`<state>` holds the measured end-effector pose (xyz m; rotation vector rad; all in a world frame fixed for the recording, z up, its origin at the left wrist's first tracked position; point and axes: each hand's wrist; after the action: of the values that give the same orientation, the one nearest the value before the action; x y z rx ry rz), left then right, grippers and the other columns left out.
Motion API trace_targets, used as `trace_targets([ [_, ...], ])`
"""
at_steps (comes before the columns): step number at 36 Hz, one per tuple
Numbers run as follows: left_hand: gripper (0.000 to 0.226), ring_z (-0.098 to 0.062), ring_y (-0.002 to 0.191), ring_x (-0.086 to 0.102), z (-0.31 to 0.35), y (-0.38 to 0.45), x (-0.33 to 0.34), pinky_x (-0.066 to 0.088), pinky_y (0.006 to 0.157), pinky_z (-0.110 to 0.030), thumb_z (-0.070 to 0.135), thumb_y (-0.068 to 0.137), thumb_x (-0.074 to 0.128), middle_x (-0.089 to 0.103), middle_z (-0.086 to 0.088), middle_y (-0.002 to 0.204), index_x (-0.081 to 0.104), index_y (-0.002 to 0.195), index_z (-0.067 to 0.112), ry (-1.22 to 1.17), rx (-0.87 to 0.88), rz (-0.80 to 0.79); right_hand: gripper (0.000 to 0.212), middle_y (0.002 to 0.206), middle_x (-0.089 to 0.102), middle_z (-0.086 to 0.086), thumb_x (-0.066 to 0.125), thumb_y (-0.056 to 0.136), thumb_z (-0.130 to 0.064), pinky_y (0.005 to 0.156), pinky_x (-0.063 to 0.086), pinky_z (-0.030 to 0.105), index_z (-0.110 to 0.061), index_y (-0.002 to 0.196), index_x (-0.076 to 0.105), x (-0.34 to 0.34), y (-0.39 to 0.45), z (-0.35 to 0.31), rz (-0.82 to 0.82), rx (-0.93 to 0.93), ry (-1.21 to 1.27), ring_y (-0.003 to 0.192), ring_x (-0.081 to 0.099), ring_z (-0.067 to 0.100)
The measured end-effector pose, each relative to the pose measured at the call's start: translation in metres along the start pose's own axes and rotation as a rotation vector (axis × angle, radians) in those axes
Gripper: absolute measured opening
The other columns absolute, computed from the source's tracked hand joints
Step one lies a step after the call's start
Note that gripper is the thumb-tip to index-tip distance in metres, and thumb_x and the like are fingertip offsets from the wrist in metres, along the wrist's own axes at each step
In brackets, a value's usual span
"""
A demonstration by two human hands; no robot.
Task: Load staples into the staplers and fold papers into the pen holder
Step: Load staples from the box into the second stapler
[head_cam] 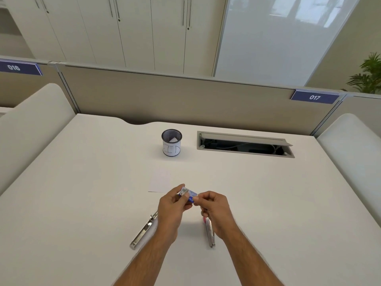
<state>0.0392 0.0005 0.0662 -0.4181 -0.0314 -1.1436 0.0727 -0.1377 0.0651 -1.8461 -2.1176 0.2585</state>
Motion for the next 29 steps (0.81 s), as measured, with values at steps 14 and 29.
trace_targets([
  [14, 0.035, -0.022, 0.077, 0.074, -0.018, 0.009, 0.022, 0.058, 0.068, -0.025, 0.008, 0.096, 0.060, 0.072, -0.009, 0.094, 0.067, 0.118, 0.033, 0.360, 0.000, -0.075, 0.031, 0.070, 0.070, 0.010, 0.083, 0.079, -0.016, 0.055, 0.048, 0.021, -0.027, 0.107, 0.074, -0.020, -0.005, -0.002, -0.027, -0.044, -0.308, 0.064, 0.061, 0.015],
  [29, 0.015, -0.016, 0.076, 0.071, -0.030, 0.016, 0.079, 0.060, 0.075, -0.031, 0.023, 0.095, 0.067, 0.074, 0.002, 0.080, 0.064, 0.107, 0.031, 0.492, 0.110, -0.158, 0.028, 0.065, 0.067, -0.001, 0.069, 0.086, -0.048, 0.058, 0.047, 0.028, -0.020, 0.087, 0.071, -0.068, 0.013, -0.006, 0.267, -0.110, -0.779, 0.054, 0.055, 0.010],
])
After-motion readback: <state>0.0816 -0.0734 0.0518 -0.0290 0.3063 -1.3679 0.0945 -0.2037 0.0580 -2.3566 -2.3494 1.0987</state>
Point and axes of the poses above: each hand's wrist, its own y-axis towards the middle knuckle, its own x-axis out of the palm, z = x × y
